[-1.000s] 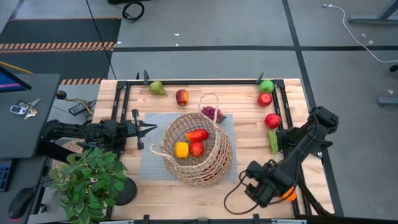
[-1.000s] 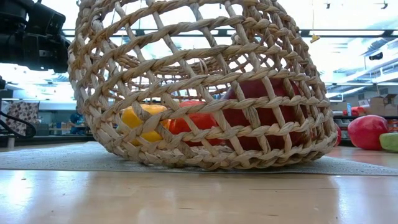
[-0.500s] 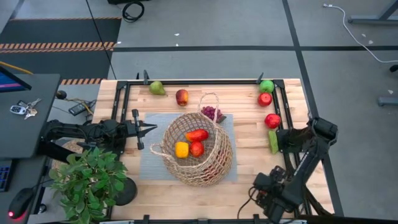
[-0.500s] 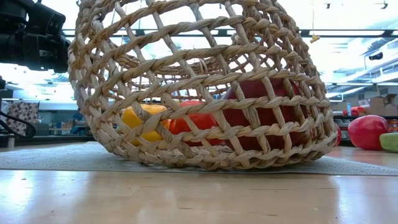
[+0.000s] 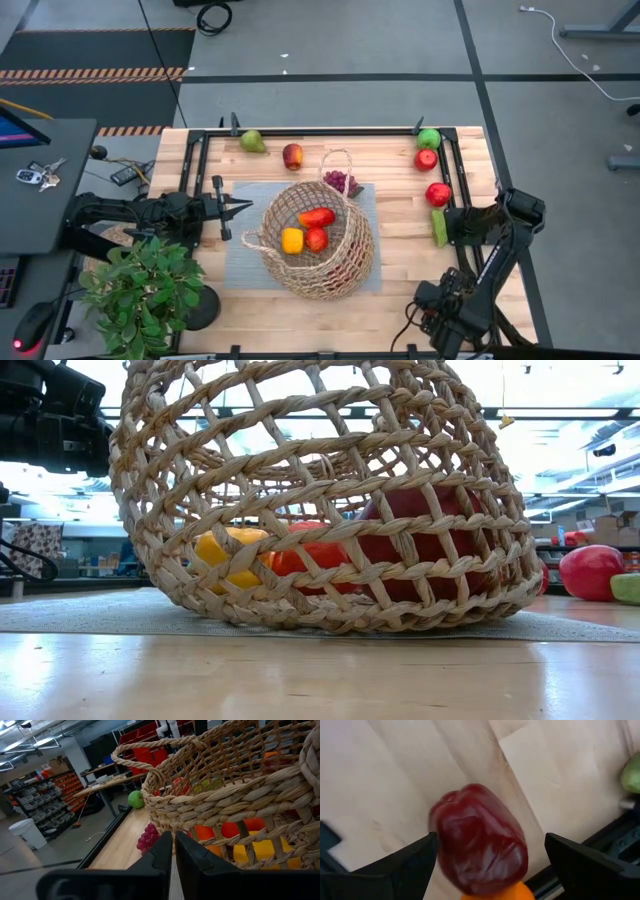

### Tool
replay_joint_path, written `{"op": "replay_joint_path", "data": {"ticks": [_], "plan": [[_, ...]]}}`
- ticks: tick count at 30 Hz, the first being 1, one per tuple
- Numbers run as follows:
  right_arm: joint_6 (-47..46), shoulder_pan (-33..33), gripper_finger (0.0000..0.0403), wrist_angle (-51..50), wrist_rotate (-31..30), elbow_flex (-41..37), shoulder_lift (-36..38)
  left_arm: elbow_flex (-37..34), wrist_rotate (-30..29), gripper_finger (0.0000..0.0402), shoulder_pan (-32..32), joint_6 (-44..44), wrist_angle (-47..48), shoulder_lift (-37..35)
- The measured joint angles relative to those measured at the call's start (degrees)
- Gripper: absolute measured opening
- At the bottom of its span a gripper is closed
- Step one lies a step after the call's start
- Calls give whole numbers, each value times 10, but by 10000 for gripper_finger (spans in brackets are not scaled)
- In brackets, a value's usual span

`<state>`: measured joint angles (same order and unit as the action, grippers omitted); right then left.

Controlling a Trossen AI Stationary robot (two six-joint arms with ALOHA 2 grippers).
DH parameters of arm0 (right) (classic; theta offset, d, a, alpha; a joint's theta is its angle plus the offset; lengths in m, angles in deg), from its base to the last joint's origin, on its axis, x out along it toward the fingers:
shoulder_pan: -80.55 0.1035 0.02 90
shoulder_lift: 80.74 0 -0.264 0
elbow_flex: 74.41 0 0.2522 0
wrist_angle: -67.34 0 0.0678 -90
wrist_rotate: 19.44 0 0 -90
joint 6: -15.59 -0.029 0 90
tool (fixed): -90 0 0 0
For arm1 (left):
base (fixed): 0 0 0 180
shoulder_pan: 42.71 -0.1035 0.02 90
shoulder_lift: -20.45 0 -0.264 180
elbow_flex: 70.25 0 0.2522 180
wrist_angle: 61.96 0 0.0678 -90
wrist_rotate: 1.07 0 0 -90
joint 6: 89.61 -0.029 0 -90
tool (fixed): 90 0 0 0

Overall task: Build produce basket
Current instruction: Put the red apple into the brown basket

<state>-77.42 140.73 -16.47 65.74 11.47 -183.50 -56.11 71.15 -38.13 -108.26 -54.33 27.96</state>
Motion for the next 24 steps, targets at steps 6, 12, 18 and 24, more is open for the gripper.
{"op": "replay_joint_path", "data": {"ticks": [6, 12, 18, 24], "plan": [[6, -3, 373, 66, 24, -51, 0, 0, 0, 36, 0, 0, 0, 0], [2, -12, 373, 82, 46, -68, 1, 0, 0, 32, 0, 0, 0, 0], [7, -27, 359, 81, 67, -69, 0, 0, 0, 28, 0, 0, 0, 0], [32, -40, 325, 73, 100, -70, 0, 0, 0, 34, 0, 0, 0, 0]]}}
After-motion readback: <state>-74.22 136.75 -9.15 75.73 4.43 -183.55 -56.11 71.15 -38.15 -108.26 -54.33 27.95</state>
